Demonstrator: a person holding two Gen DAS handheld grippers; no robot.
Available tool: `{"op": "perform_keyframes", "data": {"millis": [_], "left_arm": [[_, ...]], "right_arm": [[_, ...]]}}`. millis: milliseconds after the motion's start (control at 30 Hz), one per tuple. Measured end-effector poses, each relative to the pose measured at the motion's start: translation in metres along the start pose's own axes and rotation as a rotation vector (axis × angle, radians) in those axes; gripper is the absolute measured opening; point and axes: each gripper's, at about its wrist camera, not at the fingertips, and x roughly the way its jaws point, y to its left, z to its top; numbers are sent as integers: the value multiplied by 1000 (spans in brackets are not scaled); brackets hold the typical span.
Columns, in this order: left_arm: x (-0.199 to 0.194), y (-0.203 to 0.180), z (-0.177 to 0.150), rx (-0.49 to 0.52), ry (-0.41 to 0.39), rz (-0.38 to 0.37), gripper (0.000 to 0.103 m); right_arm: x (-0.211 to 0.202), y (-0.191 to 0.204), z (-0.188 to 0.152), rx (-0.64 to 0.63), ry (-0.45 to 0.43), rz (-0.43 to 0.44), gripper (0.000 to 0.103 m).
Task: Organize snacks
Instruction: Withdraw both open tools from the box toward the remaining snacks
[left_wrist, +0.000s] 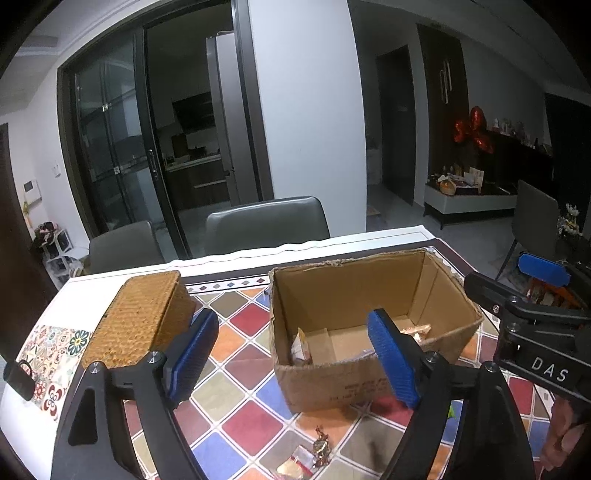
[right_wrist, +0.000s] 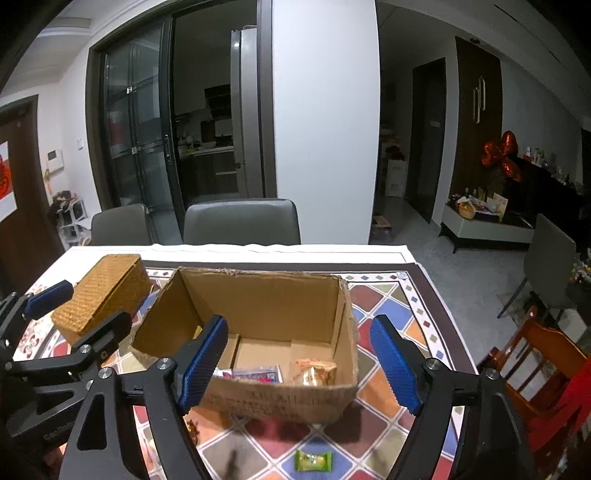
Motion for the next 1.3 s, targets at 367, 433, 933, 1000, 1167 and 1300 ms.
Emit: {"op": "perform_keyframes", "data": {"millis": [367,433,933,1000,1167,1300], "left_arm": [[-26,5,-12,-3,-8,4,83],[-32,6,-16,-3,-9,5,83],[-55,18,-54,4,12,-5,83],[-55,18,-61,9,20,-10,83],[-52,15,-75,27,39,-30,83],[-48,14,-91,51,65,-42,83]], "right_arm": [[-36,9,-13,-7,-9,10,80],[-40,12,-14,-6,-6,16,80],[-58,28,-47,-8,24,28,80],[-60,29,-54,-12,29,26,80],[-60,33,-73,-7,53,27,80],[-55,35,-89,-11,86,22,80]]}}
